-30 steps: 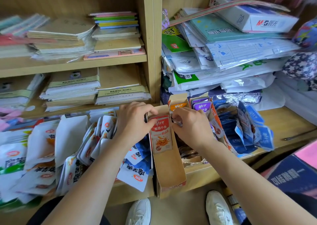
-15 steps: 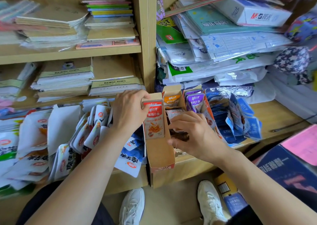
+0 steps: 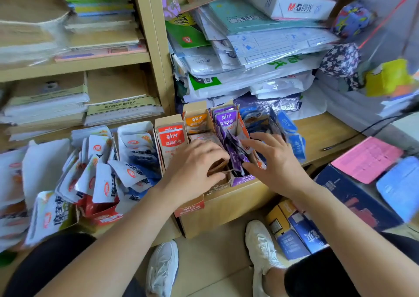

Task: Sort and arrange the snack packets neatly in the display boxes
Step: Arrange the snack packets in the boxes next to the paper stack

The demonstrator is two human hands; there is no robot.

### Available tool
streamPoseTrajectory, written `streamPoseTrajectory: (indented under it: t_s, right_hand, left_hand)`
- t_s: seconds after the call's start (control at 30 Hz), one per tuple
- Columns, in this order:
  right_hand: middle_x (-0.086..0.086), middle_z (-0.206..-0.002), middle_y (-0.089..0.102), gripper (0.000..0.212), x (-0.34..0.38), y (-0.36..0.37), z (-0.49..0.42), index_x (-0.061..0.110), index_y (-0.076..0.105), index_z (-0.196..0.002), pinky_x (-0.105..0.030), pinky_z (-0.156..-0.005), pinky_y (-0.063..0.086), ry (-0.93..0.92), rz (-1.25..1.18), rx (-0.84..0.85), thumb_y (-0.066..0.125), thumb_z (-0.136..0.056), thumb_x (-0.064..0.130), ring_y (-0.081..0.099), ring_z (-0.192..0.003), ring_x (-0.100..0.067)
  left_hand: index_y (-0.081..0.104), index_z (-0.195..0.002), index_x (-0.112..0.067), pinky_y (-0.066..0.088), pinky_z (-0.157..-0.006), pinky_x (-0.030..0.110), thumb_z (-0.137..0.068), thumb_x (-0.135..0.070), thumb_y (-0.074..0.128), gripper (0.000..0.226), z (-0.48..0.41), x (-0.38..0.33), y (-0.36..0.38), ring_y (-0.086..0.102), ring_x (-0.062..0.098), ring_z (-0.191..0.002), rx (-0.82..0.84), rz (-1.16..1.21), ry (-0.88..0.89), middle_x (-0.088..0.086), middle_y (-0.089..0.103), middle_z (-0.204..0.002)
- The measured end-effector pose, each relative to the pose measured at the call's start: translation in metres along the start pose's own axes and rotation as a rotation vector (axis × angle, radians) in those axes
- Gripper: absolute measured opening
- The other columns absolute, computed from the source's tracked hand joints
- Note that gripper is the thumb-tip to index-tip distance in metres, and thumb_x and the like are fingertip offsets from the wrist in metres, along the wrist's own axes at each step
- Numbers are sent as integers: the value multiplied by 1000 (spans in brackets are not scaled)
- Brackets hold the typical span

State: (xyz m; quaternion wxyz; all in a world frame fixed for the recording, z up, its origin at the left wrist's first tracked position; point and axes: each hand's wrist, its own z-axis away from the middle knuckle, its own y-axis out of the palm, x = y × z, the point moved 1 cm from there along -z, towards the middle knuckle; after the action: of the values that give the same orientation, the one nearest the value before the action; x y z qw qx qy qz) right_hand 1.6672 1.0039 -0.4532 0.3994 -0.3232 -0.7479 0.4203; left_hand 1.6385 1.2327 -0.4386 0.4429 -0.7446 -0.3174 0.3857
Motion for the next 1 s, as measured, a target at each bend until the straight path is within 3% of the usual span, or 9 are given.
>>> streamPoseTrajectory:
  t_s: [0.1,0.2,0.37,0.53,0.6,0.67,0.8,0.9,1.0]
  right_hand:
    - [0,-129,63,51,-5,12,2,22,64,-132,-53,-91,49,-71,17,49,75,-84,34,49,-121,-29]
    - [1,-116,68,45,-6,18,0,21,67,-126,-52,-84,52,-84,47,66,76,-83,32,49,-120,-27]
    - [4,-106,69,25,-4,14,-5,19,71,-108,-48,-84,52,-83,29,43,72,-85,28,53,-109,-24]
    - [1,-104,69,23,21,3,-5,18,72,-107,-46,-81,51,-105,-72,-16,73,-85,24,58,-96,-26]
    - [-1,-105,70,25,39,-5,-5,17,73,-109,-45,-81,52,-147,-120,-18,74,-85,25,60,-98,-28]
    - [-3,-102,71,25,57,-14,-5,17,73,-108,-47,-79,53,-200,-183,-17,72,-86,28,63,-96,-30]
    - [0,-97,74,19,91,-26,-9,22,74,-104,-42,-71,56,-304,-291,62,69,-88,30,69,-88,-23]
    - [0,-94,75,18,119,-22,-19,21,74,-103,-42,-72,57,-369,-360,90,69,-87,29,69,-85,-23]
    - [-1,-104,75,28,150,-12,-30,19,73,-114,-31,-74,53,-409,-418,89,74,-88,26,70,-88,-20]
  left_hand:
    - [71,-102,-27,54,-87,41,-86,-24,76,17,-8,10,4,61,16,-107,-129,14,-85,-11,69,-106]
    - [70,-96,-25,54,-84,40,-83,-21,79,16,-10,15,7,60,17,-104,-176,-25,-164,-10,68,-101]
    - [70,-90,-26,43,-94,29,-83,-27,78,11,-6,12,5,58,15,-116,-116,36,-202,-10,69,-110]
    - [69,-119,-35,43,-105,27,-83,-33,80,38,14,13,-22,55,1,-123,164,274,-246,-16,63,-131]
    - [71,-122,-30,35,-106,15,-84,-31,80,40,28,9,-32,51,-4,-125,119,261,-237,-15,61,-134]
    - [74,-116,-27,33,-99,4,-84,-26,80,32,50,4,-41,54,-4,-118,31,225,-238,-13,66,-125]
    - [75,-108,-35,49,-94,26,-87,-29,77,22,105,-10,-62,63,-1,-104,-6,187,-360,-22,70,-107]
    - [77,-105,-34,52,-89,23,-86,-26,78,20,144,-21,-86,65,-5,-98,-37,131,-464,-24,71,-100]
    - [77,-102,-37,47,-85,15,-87,-30,76,16,179,-25,-114,63,-10,-96,-82,20,-589,-26,72,-96]
